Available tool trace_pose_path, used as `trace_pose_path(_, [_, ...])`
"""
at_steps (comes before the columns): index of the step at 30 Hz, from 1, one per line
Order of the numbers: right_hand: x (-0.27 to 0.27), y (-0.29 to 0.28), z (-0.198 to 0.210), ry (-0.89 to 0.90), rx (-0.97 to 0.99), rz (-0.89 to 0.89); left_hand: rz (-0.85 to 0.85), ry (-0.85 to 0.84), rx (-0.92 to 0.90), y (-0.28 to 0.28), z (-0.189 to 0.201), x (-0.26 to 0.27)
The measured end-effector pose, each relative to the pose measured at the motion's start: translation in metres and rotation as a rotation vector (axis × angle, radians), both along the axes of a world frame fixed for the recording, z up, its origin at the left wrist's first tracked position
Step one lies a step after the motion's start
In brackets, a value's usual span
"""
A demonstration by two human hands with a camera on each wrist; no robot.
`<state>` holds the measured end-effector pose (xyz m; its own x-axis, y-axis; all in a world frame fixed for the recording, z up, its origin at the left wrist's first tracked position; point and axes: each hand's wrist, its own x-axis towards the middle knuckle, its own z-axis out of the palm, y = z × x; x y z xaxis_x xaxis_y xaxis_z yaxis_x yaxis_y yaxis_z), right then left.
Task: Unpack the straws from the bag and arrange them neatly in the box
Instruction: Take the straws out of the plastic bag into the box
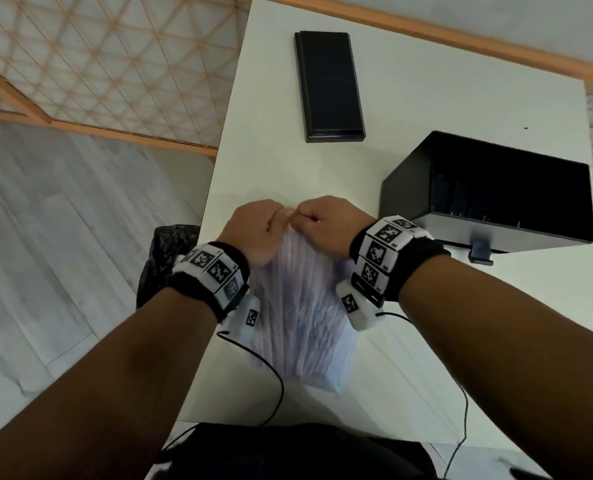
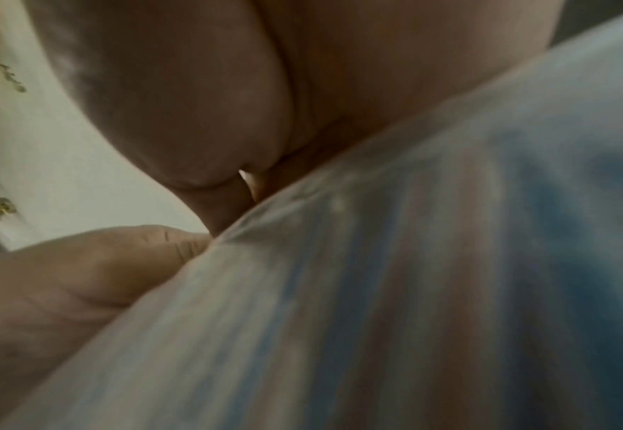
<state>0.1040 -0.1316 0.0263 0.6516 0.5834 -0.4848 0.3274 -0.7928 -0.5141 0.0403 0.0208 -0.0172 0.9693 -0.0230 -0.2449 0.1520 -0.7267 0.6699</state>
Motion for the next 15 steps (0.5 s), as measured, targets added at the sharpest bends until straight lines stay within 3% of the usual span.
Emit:
trace_pose_path(4, [-0.004,-0.034,0.023,-0.075,-0.067,0.023,0.046,-0.136,0.051,-0.009,0.012,0.001])
trace_pose_path(7, [-0.008,-0.077,0.052,-0.078,-0.099,-0.114,0.159,-0.186,0.072,-0.011,0.024,0.005])
trace_pose_path(11, [-0.012,-0.115,0.081,0.171,0.053,-0.395,0.216,-0.249,0.101,-0.029,0.05,0.015])
trace_pose_path(15, [-0.011,-0.132,0.089,0.253,0.279,-0.539,0.214,-0.409,0.067,-0.066,0.081,0.021])
